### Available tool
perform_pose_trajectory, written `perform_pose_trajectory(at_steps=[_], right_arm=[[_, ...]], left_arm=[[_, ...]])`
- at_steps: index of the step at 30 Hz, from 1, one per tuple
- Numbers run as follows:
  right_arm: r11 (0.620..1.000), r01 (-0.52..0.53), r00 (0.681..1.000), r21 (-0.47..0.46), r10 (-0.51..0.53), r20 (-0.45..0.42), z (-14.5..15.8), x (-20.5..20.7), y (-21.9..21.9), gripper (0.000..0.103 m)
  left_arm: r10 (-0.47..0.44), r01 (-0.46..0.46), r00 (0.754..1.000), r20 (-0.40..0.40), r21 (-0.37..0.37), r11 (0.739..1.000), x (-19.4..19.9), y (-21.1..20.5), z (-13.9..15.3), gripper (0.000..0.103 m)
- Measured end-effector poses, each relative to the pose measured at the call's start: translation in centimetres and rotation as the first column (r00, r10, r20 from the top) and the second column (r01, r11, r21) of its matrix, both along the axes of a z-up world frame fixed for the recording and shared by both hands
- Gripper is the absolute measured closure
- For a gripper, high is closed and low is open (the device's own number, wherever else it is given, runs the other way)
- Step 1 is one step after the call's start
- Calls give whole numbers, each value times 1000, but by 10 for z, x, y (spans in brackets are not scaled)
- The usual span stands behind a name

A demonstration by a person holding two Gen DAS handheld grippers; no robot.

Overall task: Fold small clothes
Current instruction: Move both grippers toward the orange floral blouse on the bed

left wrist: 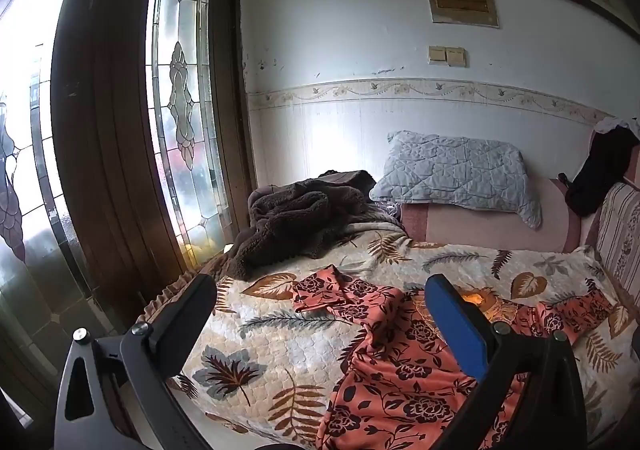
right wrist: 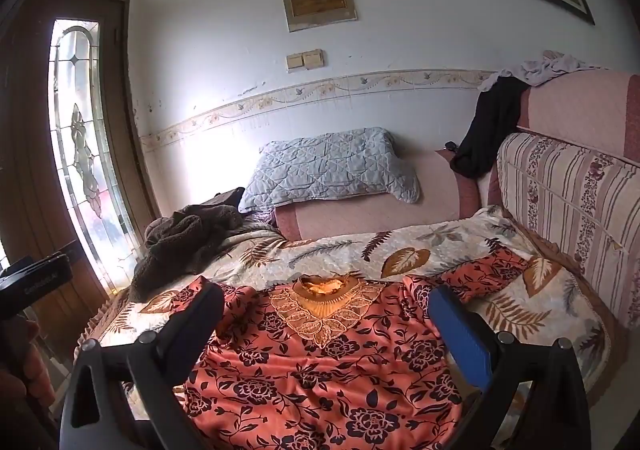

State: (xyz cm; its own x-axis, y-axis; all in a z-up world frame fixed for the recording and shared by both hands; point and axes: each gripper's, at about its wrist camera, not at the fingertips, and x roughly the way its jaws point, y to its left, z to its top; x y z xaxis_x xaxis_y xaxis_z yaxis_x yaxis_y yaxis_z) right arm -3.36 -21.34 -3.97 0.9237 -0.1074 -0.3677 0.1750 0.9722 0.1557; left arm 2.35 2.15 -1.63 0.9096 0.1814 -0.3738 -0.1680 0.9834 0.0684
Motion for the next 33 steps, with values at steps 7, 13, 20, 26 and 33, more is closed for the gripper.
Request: perform_pose_trajectory(at_steps=[7,13,20,26,33], right_arm=[[1000,-6,1000,12,6,-8,2,1,1,0],[1000,-6,1000,14,6,-12,-6,2,-7,0],[1000,-1,1000,0,1,-28,-9,15,-1,0],[1000,0,999,9,0,-35,-13,25,-7,0],[1000,6,999,25,-5,-36,-20,39,-11,0]], left_arm=[[-2,2,1000,-8,0,1000,1,1,-3,0],[-5,5,1000,-11,-1,1000,3,2,-6,0],[-12,12,1000,-19,5,1000,11,-1,-10,0],[-12,13,1000,-29,12,1000,20,-5,-15,0],[-18,19,999,-48,27,999,34,-13,-23,0]])
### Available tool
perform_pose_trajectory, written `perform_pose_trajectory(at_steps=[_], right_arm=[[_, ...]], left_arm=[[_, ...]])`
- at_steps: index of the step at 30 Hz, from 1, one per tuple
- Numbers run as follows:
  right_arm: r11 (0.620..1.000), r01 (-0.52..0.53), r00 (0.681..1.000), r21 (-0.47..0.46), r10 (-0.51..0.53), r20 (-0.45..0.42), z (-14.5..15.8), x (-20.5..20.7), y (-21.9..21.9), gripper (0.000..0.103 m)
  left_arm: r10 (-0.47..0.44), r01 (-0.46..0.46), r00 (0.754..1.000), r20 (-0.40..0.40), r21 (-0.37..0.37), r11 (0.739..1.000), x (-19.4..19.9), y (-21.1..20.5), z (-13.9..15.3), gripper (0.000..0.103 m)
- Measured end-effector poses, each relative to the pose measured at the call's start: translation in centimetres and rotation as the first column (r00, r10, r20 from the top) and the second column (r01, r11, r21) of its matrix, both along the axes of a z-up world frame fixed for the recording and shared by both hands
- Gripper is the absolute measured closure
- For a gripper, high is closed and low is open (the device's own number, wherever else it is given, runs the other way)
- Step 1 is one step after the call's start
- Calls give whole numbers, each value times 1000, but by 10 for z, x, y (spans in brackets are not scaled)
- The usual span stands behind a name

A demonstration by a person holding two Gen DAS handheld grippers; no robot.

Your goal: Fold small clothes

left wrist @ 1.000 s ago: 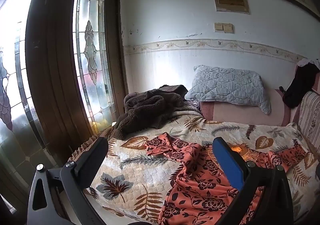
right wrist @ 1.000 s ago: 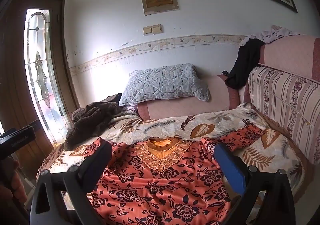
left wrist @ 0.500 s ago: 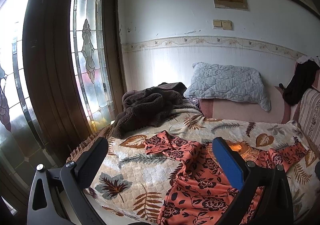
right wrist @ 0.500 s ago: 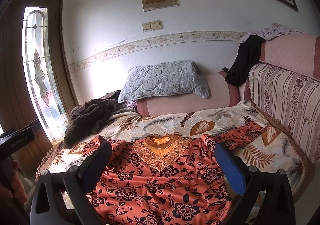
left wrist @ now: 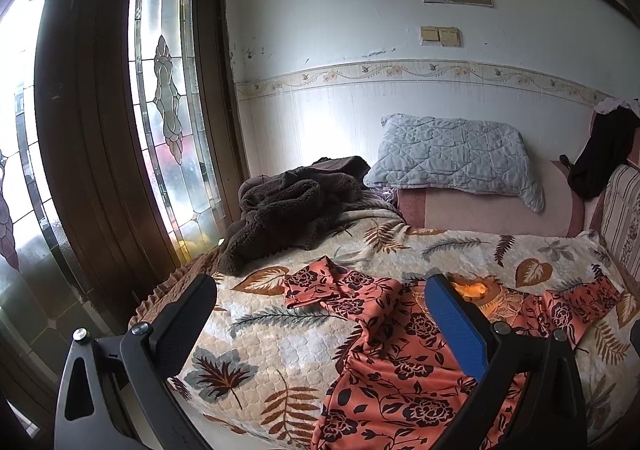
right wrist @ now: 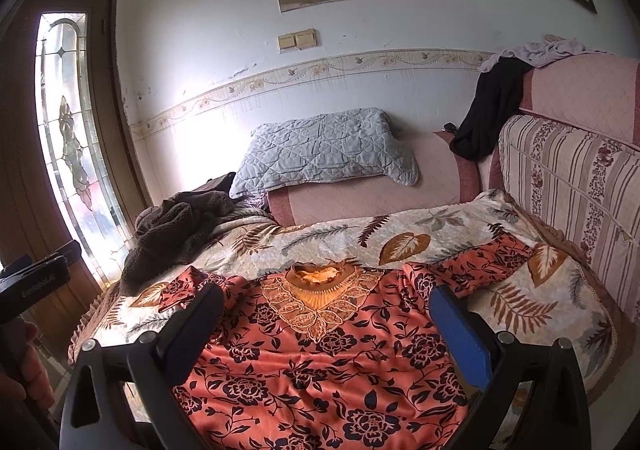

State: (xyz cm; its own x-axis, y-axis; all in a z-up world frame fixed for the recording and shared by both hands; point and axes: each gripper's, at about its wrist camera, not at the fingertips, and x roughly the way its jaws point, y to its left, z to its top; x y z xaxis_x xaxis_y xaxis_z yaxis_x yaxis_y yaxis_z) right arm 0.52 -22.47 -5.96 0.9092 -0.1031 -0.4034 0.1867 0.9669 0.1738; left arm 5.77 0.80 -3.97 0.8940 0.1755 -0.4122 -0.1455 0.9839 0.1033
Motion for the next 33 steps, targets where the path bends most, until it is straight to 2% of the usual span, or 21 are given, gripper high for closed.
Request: perform_pose_trajectory(at_steps=[14,19,22,24,28,30,33], right_arm=[[997,52,997,50,-49,-60,-30,52,-39,0],[988,90,992,124,-78,-103,-57,84,-75,0],[970,99,989,223,-71,-131,-82,103,-126,0],[934,112,986,338,-64,-151,-105,112,-175,0],[804,202,975,559,-109,-195,-161,124,-279,0],[736,245,967,631,-138,-215,-185,128,-322,1],[651,280,960,706,-190,-205,-210,139,-376,8]], left_arm=[[-10,13,996,-86,34,999,54,-25,-31,0],[-24,29,990,-140,35,999,87,-40,-56,0],[-85,80,967,-241,-31,996,126,-54,-90,0],[-130,104,938,-320,-95,990,157,-66,-123,0],[-183,101,855,-486,-189,977,215,-96,-196,0],[-182,89,841,-510,-203,975,232,-110,-220,0],[-210,105,835,-508,-228,968,244,-123,-239,0]])
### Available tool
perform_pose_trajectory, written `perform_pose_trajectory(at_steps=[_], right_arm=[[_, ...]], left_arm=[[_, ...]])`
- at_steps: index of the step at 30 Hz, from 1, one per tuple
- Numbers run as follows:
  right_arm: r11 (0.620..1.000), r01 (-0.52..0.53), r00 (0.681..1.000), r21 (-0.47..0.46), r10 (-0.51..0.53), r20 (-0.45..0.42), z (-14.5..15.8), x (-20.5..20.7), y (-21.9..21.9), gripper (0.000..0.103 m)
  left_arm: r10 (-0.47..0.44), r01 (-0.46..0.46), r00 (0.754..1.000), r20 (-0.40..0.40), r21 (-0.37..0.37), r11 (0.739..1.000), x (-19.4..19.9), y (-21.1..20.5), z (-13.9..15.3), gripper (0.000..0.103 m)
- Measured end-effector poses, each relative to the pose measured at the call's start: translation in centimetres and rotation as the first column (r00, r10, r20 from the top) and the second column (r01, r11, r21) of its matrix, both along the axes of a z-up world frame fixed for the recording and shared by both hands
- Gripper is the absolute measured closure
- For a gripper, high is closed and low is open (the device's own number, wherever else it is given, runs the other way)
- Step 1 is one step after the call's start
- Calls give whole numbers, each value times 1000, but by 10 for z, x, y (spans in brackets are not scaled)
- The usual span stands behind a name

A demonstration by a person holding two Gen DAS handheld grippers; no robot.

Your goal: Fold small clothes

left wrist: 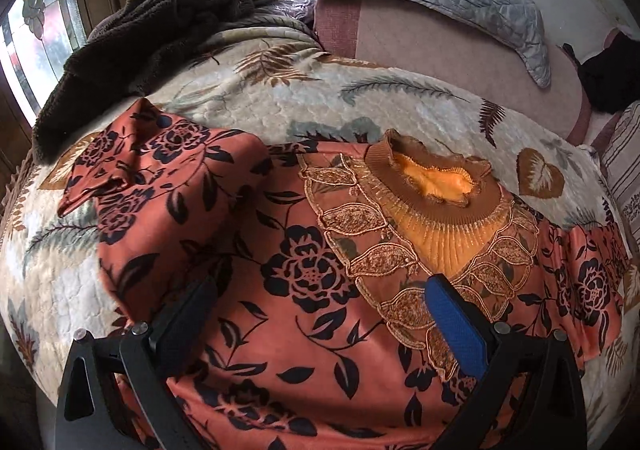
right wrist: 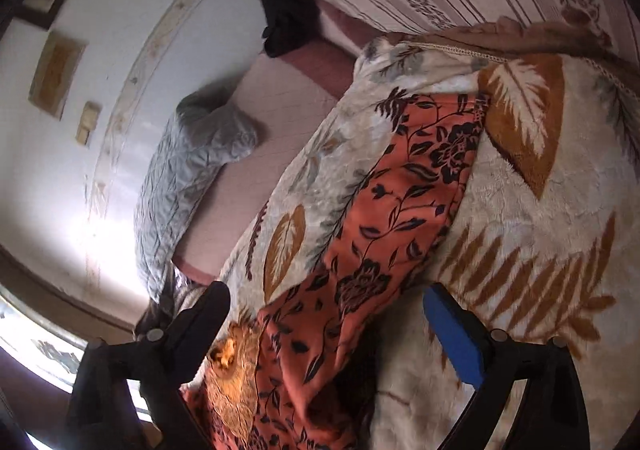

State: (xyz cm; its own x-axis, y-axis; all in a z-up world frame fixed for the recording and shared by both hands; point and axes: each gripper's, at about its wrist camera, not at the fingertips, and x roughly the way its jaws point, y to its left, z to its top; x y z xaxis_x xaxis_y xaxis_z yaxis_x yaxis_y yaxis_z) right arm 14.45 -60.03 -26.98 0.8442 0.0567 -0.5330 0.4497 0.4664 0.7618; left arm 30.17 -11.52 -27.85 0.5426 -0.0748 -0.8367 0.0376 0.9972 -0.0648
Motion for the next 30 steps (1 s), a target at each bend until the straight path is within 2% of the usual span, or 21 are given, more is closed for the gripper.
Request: perform_pose_trajectory(at_steps=[3,5,10,13,15,16,17,19,20,24,30], right_arm=[[994,109,993,26,-108,-49,-24,18,-44,24],[982,187,981,40,-185,-55,-39,26,-70,40],[939,344,932,-8,-343,-115,-57,38,-122,41],[940,341,934,2,-339,-115,-70,50,-144,42],[943,331,938,-34,-333,-97,-70,60,-150,44],[946,320,941,-46,-323,-98,-70,65,-152,51],[947,314,941,-62,-319,-110,-72,71,-154,71],[952,299,941,-70,-306,-142,-78,78,-157,93],[950,305,940,-71,-312,-139,-78,77,-155,95],[959,265,962,-96,-270,-39,-49,67,-131,97],[986,130,986,-102,-118,113,25,58,-61,97]], left_arm=[[-34,34,999,11,1,999,4,-6,-12,0],[-52,52,998,18,32,998,7,-10,-16,0],[-107,96,989,104,103,990,12,-20,-12,0],[-130,114,983,130,125,986,13,-27,-10,0],[-148,129,980,133,139,982,13,-32,-11,0],[-154,134,979,134,148,980,12,-34,-12,0],[-159,137,978,135,159,978,12,-36,-13,0],[-167,141,976,137,181,973,12,-38,-15,0],[-164,138,977,137,187,973,12,-39,-15,0],[-141,115,976,165,158,981,11,-30,-6,0],[-77,49,972,220,131,990,7,-4,17,0]])
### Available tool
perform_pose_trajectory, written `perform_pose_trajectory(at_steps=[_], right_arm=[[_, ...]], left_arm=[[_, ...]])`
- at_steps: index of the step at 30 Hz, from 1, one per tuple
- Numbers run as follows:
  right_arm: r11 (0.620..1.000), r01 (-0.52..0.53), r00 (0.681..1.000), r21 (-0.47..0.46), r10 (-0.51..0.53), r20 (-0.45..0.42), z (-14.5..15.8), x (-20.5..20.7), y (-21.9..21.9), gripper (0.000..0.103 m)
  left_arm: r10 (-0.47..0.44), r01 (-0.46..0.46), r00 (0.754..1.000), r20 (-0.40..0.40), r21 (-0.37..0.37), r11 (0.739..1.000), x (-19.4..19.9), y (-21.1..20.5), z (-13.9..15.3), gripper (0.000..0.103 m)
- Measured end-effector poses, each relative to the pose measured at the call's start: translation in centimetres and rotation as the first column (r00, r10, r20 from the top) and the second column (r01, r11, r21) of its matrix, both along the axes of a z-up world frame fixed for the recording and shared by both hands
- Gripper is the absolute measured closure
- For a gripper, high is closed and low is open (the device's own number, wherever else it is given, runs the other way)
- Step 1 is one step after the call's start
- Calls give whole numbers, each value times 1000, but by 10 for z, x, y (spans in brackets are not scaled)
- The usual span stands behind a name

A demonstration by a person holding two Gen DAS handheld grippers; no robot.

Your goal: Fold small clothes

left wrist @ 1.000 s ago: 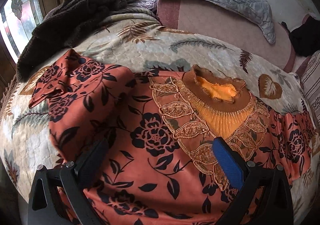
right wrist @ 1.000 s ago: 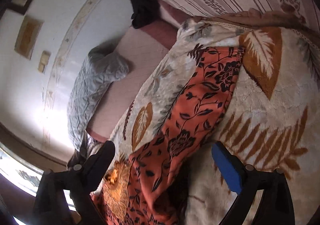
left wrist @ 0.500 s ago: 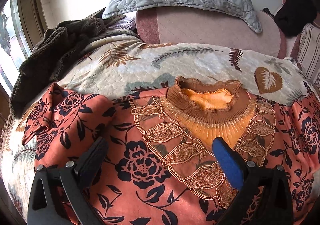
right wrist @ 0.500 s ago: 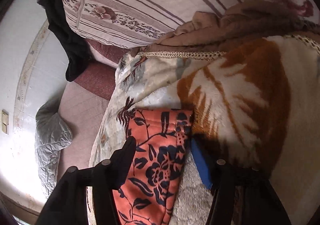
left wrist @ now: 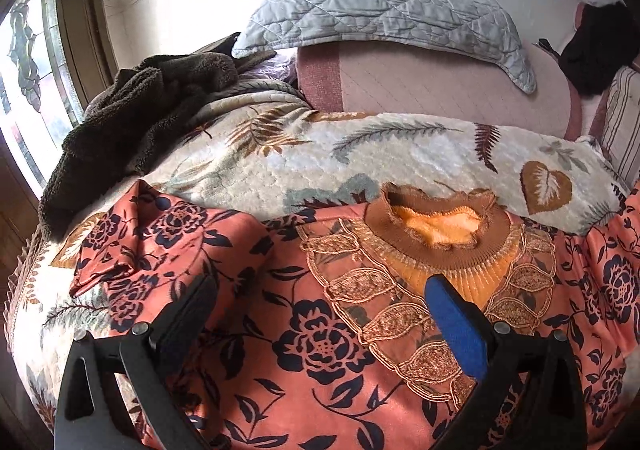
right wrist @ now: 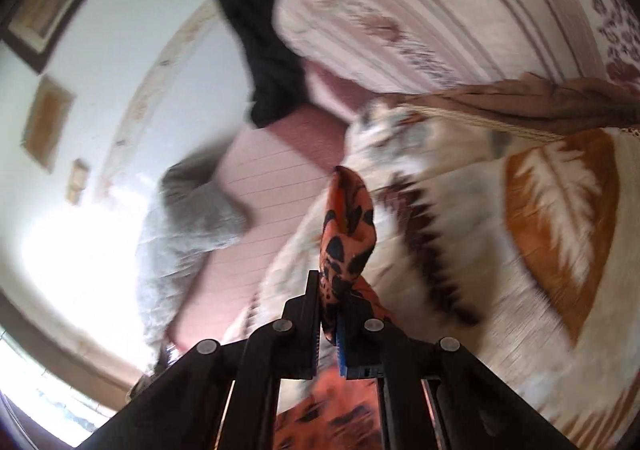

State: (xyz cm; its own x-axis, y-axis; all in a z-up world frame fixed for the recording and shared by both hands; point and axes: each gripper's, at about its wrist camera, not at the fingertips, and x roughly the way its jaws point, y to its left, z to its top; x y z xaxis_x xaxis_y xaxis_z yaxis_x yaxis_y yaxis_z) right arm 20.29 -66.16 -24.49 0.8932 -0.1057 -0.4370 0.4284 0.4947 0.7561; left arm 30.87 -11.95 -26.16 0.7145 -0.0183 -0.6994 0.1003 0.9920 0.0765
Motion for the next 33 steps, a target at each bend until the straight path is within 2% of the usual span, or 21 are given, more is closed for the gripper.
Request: perform_pose_trajectory(at_steps=[5,10,13,17,19,22,24,26,27,29,31,33], right_arm=[[984,-179,980,-20,180,80,52,13,95,97],[930,-367,923,-21,367,110,66,46,206,97],[887,-461,882,13,456,117,52,69,274,97],[820,-566,823,78,558,108,16,91,367,97],[782,-613,790,113,603,111,-6,100,405,97],[716,-677,734,171,673,87,-36,107,453,91],[660,-716,679,227,734,10,-53,106,480,76],[619,-732,639,284,769,-29,-65,101,492,14],[617,-731,641,291,767,-16,-66,97,492,13],[627,-742,645,235,764,0,-56,87,481,13],[663,-735,668,140,744,-12,-38,76,463,13],[700,-712,696,57,714,-70,-23,68,441,14]], left_arm=[[104,-104,993,50,-4,995,0,44,18,0],[216,-214,975,60,-46,976,0,103,30,0],[294,-289,953,68,-83,954,-1,142,36,0],[379,-370,923,69,-117,922,-3,184,40,0],[403,-392,913,63,-137,910,-4,200,40,0],[414,-401,909,54,-164,901,-7,213,39,0],[407,-393,912,53,-166,904,-6,216,39,0],[399,-387,915,55,-153,909,-6,214,39,0],[396,-385,917,54,-148,911,-5,213,38,0],[395,-385,918,46,-141,912,-4,212,37,0],[408,-401,912,29,-143,905,-2,217,36,0],[433,-427,901,7,-159,890,-1,226,34,0]])
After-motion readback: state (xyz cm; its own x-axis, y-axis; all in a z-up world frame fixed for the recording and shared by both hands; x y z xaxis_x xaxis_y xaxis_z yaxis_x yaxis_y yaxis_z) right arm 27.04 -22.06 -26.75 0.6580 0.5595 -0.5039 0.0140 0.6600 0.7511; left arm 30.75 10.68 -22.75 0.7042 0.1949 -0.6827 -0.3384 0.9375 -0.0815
